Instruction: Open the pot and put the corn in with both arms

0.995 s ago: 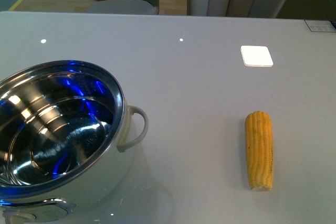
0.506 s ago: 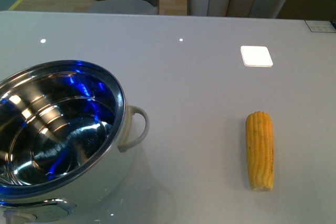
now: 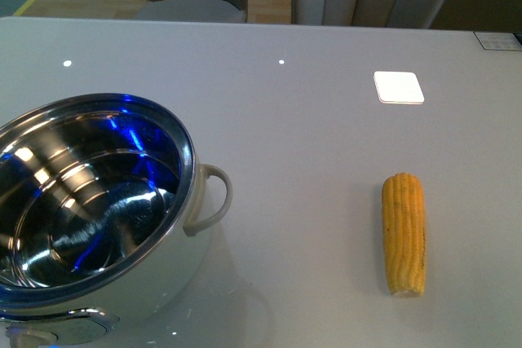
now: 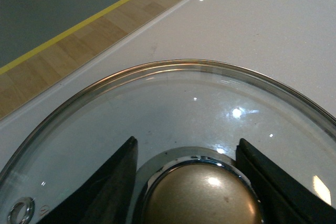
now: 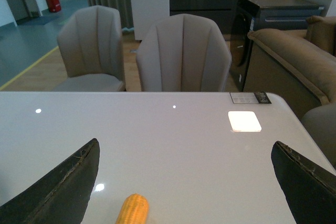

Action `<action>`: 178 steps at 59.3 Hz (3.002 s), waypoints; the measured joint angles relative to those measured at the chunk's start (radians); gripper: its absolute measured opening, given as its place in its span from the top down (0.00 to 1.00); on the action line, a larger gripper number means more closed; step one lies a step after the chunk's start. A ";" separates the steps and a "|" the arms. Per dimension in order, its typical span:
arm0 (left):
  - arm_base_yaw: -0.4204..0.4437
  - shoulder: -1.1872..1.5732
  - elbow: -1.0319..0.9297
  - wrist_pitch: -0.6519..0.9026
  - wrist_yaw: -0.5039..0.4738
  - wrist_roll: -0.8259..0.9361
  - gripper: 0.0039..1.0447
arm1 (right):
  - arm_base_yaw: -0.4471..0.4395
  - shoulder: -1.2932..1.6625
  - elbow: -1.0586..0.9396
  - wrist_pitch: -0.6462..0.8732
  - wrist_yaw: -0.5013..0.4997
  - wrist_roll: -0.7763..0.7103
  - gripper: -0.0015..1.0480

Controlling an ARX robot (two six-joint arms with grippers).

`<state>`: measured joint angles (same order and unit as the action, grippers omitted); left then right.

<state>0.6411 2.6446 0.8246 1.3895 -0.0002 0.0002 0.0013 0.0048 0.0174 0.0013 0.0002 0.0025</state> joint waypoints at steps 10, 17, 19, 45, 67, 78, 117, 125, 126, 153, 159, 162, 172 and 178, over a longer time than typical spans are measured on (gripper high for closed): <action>0.005 -0.003 -0.029 0.012 -0.001 -0.024 0.17 | 0.000 0.000 0.000 0.000 0.000 0.000 0.08; 0.007 -0.008 -0.032 0.012 -0.001 -0.031 0.04 | 0.000 0.000 0.000 0.000 0.000 0.000 0.08; 0.007 -0.017 -0.044 0.010 0.001 -0.034 0.06 | 0.000 0.000 0.000 0.000 0.000 0.000 0.08; -0.070 -0.613 -0.262 -0.201 0.021 -0.110 0.06 | 0.000 0.000 0.000 0.000 0.000 0.000 0.08; -0.190 -1.297 -0.472 -0.596 0.100 -0.197 0.06 | 0.000 0.000 0.000 0.000 0.000 0.000 0.08; -0.246 -1.579 -0.526 -0.797 0.068 -0.201 0.06 | 0.000 0.000 0.000 0.000 0.000 0.000 0.08; -0.472 -2.005 -0.737 -0.844 0.157 -0.029 0.56 | 0.000 0.000 0.000 0.000 0.000 0.000 0.08; -0.510 -2.074 -0.762 -0.892 0.126 -0.018 0.78 | 0.000 0.000 0.000 0.000 0.000 0.000 0.08; -0.514 -2.085 -0.764 -0.900 0.121 -0.016 0.82 | 0.000 0.000 0.000 0.000 0.000 0.000 0.08; -0.639 -2.304 -0.813 -1.048 0.000 -0.010 0.97 | 0.000 0.000 0.000 0.000 0.000 0.000 0.08; -0.639 -2.341 -0.813 -1.086 0.000 -0.010 0.97 | 0.000 0.000 0.000 0.000 0.000 0.000 0.08; -0.639 -2.367 -0.813 -1.111 0.000 -0.010 0.97 | 0.000 0.000 0.000 0.000 0.000 0.000 0.08; -0.639 -2.416 -0.813 -1.160 0.000 -0.010 0.97 | 0.000 0.000 0.000 0.000 0.000 0.000 0.08; -0.639 -2.444 -0.813 -1.188 0.000 -0.010 0.97 | 0.000 0.000 0.000 0.000 0.000 0.000 0.08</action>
<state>0.0025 0.2001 0.0120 0.2016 -0.0006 -0.0101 0.0013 0.0048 0.0174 0.0013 0.0002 0.0025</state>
